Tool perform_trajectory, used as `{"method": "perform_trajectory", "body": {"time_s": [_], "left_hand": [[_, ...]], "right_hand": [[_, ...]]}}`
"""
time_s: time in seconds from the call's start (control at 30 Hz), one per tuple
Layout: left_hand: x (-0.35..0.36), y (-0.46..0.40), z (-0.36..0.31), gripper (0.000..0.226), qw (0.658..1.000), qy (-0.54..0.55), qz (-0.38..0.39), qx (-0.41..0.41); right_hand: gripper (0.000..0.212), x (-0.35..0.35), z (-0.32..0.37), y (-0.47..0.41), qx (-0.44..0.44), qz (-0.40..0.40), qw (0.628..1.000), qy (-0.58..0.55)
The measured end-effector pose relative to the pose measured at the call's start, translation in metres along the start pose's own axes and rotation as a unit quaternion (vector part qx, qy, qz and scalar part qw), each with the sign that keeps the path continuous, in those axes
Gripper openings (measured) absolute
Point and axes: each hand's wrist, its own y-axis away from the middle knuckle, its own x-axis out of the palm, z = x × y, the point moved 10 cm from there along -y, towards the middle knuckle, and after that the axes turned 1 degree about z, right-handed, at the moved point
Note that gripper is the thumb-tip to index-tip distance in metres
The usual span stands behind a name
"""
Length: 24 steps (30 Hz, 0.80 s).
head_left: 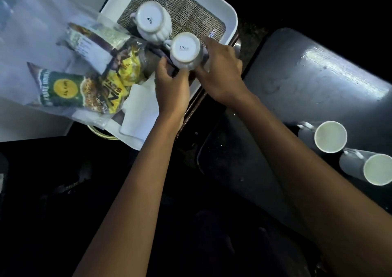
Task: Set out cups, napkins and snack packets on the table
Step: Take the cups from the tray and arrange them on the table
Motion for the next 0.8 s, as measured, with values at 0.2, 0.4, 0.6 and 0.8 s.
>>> {"method": "perform_trajectory", "body": {"time_s": [0.2, 0.4, 0.6, 0.8], "left_hand": [[0.006, -0.006, 0.01, 0.047, 0.996, 0.049, 0.002, -0.073], [0.011, 0.004, 0.0, 0.023, 0.995, 0.083, 0.012, -0.054], [0.017, 0.034, -0.009, 0.019, 0.991, 0.13, 0.021, -0.028], [0.033, 0.057, 0.01, 0.049, 0.981, 0.161, 0.023, -0.103]], "right_hand": [[0.067, 0.02, -0.004, -0.009, 0.018, 0.03, 0.999, -0.003], [0.057, -0.003, 0.0, -0.004, 0.014, 0.011, 0.992, -0.125], [0.041, -0.025, -0.012, 0.026, 0.039, -0.022, 0.931, -0.362], [0.013, -0.043, -0.046, 0.059, 0.084, -0.079, 0.879, -0.462]]}}
